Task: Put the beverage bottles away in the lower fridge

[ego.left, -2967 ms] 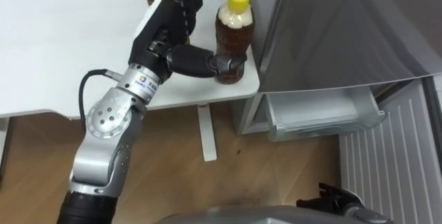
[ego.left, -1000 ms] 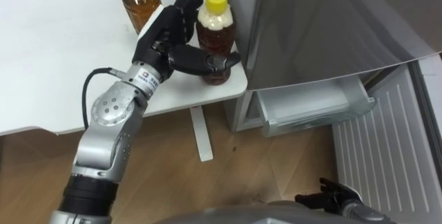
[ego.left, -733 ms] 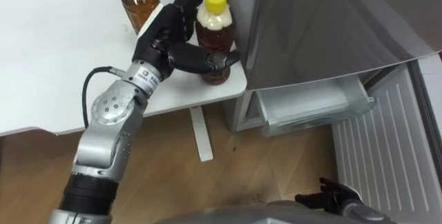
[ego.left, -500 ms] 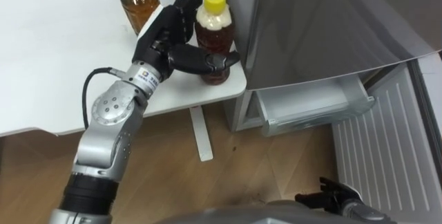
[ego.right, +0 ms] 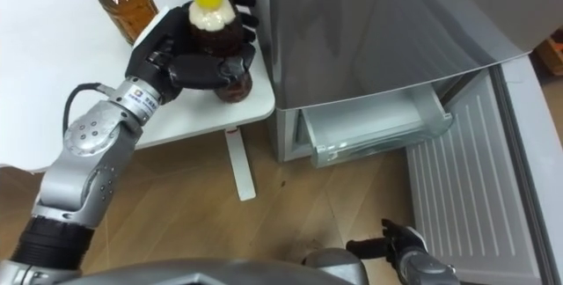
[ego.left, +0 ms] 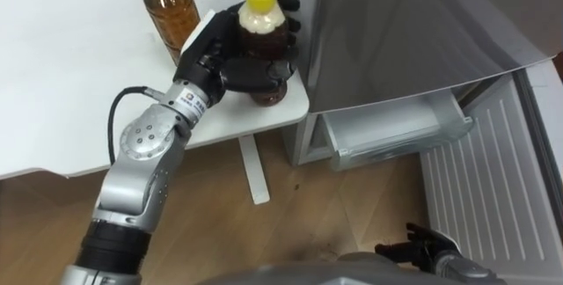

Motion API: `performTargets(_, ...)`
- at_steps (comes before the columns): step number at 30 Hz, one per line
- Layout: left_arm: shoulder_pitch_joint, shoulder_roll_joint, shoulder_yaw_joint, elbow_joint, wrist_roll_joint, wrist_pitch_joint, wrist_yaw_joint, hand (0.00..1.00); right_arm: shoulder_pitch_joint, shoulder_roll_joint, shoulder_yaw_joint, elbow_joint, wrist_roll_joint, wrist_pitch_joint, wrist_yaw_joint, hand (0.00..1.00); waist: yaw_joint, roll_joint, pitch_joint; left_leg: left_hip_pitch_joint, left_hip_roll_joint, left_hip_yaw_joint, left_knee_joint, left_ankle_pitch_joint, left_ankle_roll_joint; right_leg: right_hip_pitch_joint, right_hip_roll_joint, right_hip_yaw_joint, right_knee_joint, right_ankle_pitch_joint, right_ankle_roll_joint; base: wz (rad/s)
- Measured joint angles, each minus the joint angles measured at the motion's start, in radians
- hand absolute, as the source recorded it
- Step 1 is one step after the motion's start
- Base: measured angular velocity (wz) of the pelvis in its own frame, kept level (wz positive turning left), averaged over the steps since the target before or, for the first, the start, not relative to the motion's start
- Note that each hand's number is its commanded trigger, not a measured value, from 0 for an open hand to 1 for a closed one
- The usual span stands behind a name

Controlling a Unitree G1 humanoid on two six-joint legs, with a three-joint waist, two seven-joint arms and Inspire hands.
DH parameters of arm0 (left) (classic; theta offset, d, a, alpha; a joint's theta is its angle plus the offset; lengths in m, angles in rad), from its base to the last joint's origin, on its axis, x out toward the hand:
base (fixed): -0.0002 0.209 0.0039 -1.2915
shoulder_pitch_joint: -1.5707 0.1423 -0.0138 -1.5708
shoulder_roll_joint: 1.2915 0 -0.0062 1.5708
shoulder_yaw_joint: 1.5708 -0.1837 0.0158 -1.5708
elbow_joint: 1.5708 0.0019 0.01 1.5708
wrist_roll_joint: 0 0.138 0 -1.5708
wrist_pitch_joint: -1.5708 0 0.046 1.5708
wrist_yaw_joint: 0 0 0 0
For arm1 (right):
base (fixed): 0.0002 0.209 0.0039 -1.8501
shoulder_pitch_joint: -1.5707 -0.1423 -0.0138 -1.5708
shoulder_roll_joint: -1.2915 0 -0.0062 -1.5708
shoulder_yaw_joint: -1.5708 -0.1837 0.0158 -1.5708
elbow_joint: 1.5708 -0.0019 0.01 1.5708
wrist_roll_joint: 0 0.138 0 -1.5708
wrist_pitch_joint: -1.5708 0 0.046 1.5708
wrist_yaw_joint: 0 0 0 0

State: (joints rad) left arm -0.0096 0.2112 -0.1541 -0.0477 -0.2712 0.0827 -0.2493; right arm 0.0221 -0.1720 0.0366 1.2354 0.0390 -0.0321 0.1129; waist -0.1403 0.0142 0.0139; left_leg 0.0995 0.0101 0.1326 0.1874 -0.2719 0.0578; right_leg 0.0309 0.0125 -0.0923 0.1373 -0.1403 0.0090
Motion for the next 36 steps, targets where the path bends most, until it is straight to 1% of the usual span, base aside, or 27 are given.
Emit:
performTargets(7,0.0,0.001,-0.006,0.003,0.0,0.002,0.002,1.0,-0.002,0.0,0.001,0.0,0.001,0.0,0.001,0.0,-0.001,-0.001,-0.0007,0.0,0.0,0.0,0.0,0.0,0.0,-0.003,0.0,0.004,0.0,0.0,0.0,0.0)
performTargets(13,-0.003,0.002,-0.007,0.003,-0.001,0.002,0.004,1.0,-0.002,0.001,0.012,0.0,0.001,0.0,0.002,0.0,-0.001,-0.008,-0.0022,0.0,0.0,0.002,-0.001,0.0,0.0,-0.003,0.001,0.008,-0.001,0.0,0.0,0.0)
performTargets(17,-0.004,0.001,-0.007,0.003,-0.001,0.002,0.009,1.0,-0.001,0.002,0.015,0.0,0.001,0.0,0.001,0.0,-0.001,-0.011,-0.001,0.004,0.0,0.001,-0.001,0.0,0.0,0.003,0.001,0.007,-0.003,0.0,0.0,0.0)
performTargets(25,-0.005,0.001,-0.006,0.001,0.0,0.002,0.029,1.0,-0.001,0.003,0.014,0.001,0.0,0.0,0.002,0.0,0.001,-0.011,-0.0008,0.007,0.001,0.001,-0.002,0.0,0.0,0.003,0.002,0.007,-0.003,0.0,0.0,0.0)
performTargets(31,-0.005,0.004,-0.002,-0.013,0.003,0.002,0.044,1.0,-0.005,0.002,0.015,0.004,-0.005,0.001,0.001,0.0,0.011,-0.014,-0.0018,-0.005,0.001,-0.003,-0.001,0.0,0.0,-0.008,0.002,0.001,-0.003,0.0,0.0,0.01)
performTargets(34,-0.005,0.005,0.002,-0.019,0.002,0.003,0.043,1.0,-0.004,0.002,0.016,0.003,-0.008,0.003,0.01,0.0,0.018,-0.017,-0.0039,-0.005,0.002,-0.005,-0.001,0.0,0.0,-0.01,0.003,0.008,-0.002,0.0,0.0,-0.02)
performTargets(36,-0.005,0.006,0.003,-0.027,0.002,0.004,0.041,1.0,-0.004,0.002,0.02,0.005,-0.007,0.003,0.013,0.0,0.03,-0.02,-0.0049,-0.002,0.004,-0.006,-0.001,0.0,0.0,-0.008,0.003,0.004,-0.002,0.0,0.0,-0.1)
